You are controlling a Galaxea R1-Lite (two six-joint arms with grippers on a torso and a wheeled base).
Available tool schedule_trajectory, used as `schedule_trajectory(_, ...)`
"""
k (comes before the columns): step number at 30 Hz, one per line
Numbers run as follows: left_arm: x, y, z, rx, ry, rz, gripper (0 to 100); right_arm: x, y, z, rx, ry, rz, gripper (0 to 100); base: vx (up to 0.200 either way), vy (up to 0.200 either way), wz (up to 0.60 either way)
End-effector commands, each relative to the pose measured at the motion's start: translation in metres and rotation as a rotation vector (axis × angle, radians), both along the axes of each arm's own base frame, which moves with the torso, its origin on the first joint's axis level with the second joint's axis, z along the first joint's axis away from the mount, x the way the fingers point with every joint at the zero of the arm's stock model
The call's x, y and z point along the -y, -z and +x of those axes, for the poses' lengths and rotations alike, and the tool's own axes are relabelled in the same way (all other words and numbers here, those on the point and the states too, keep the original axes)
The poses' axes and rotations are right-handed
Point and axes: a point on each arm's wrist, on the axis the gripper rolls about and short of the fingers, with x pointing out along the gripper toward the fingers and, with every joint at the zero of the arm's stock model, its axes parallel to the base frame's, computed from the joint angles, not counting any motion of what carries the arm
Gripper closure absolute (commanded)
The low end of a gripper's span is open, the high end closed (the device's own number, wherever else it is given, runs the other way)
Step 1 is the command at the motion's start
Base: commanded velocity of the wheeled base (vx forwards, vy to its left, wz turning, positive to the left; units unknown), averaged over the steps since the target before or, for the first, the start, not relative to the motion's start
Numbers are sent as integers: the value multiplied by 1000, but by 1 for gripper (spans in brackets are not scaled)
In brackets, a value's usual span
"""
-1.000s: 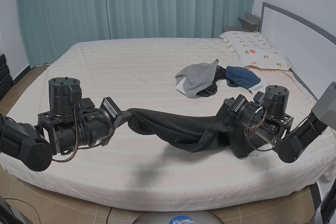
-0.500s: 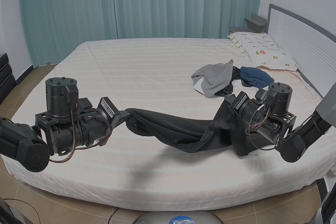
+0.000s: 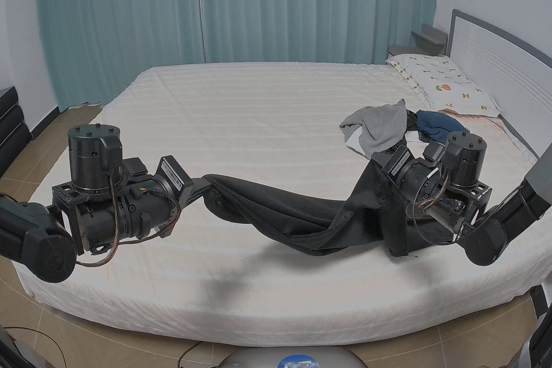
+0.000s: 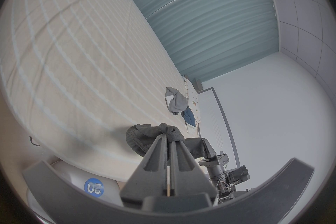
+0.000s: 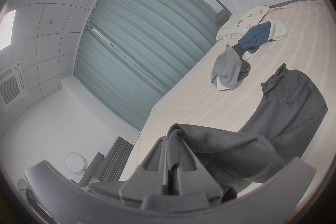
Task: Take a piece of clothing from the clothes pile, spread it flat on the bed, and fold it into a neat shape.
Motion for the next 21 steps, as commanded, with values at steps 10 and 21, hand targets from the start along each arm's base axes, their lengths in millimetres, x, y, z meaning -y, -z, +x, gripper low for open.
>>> schedule_trajectory(10,-1,-2,-1,7,-3,-3,100,3,-4,-5,8,0,1,100,0,200,0)
schedule_trajectory(21,-11,-12,-6,47,-23,0,100,14,-11,-27,1,3,-14,100,0,18,0)
